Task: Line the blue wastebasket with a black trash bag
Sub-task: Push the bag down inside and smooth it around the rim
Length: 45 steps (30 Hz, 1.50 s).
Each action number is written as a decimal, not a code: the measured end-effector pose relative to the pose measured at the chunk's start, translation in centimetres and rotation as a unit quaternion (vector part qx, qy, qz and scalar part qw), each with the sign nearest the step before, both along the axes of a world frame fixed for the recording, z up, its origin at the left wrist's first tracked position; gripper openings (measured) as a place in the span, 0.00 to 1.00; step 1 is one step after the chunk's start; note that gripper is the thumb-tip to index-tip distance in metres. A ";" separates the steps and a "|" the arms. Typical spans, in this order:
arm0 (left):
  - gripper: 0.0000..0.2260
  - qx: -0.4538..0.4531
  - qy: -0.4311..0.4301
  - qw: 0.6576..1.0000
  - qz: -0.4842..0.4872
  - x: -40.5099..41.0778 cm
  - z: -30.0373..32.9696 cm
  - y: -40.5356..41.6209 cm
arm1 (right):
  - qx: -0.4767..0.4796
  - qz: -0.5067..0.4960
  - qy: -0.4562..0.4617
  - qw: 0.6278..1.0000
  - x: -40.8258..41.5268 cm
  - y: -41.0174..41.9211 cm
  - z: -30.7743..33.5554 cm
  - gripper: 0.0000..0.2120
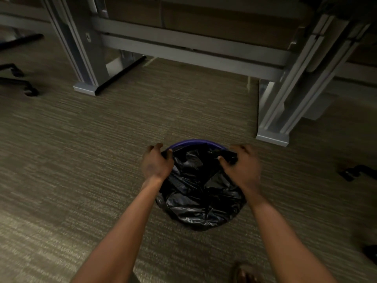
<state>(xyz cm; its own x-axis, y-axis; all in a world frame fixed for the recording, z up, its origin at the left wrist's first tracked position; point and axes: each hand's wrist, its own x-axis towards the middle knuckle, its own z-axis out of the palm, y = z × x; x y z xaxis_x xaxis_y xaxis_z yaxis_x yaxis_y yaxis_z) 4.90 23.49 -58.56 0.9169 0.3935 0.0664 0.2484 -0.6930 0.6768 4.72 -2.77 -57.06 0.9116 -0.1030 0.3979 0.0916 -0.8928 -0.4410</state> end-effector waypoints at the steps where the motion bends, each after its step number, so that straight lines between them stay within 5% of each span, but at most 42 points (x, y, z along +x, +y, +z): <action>1: 0.22 0.003 -0.005 1.000 -0.009 0.2 0.3 -0.3 | -0.009 0.012 0.023 1.000 0.5 0.2 0.0 0.15; 4: 0.23 0.023 -0.036 0.997 -0.063 0.4 0.6 -0.8 | -0.010 0.043 0.034 0.998 1.6 0.2 -0.4 0.07; 11: 0.15 0.065 -0.052 0.980 -0.181 2.2 0.5 -0.7 | -0.016 0.051 0.013 0.998 4.8 0.0 -1.0 0.07; 18: 0.08 0.078 -0.072 0.978 -0.181 3.5 0.0 -0.5 | 0.042 0.079 0.005 0.996 5.6 0.6 -0.3 0.10; 20: 0.09 0.077 -0.070 0.981 -0.166 3.9 0.2 -0.7 | 0.009 0.090 0.007 0.996 4.8 0.9 -0.5 0.15; 23: 0.10 0.074 -0.070 0.983 -0.151 4.4 0.4 -1.2 | -0.059 0.105 0.036 0.992 4.9 0.5 -1.5 0.09; 29: 0.08 0.058 -0.071 0.982 -0.165 5.6 -0.3 -1.1 | 0.123 0.100 0.113 0.981 8.0 -0.1 -2.1 0.07; 33: 0.08 0.058 -0.073 0.983 -0.156 6.7 -0.3 -1.0 | 0.232 0.126 0.175 0.949 9.8 -1.1 -2.0 0.14; 40: 0.04 0.044 0.000 0.983 -0.179 10.4 -0.1 0.1 | 0.291 0.149 0.293 0.898 13.6 -3.2 -1.1 0.11; 45: 0.09 -0.094 0.050 0.985 -0.133 11.4 -0.8 1.6 | 0.308 0.121 0.329 0.884 14.4 -3.3 -1.1 0.09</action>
<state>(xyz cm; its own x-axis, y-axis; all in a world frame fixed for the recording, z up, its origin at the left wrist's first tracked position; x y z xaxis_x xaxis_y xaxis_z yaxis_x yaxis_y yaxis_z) 16.35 25.12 -59.32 0.9874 0.1358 -0.0811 0.1477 -0.6080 0.7801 19.08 -6.10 -58.13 0.9499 0.1153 -0.2903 -0.2095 -0.4544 -0.8658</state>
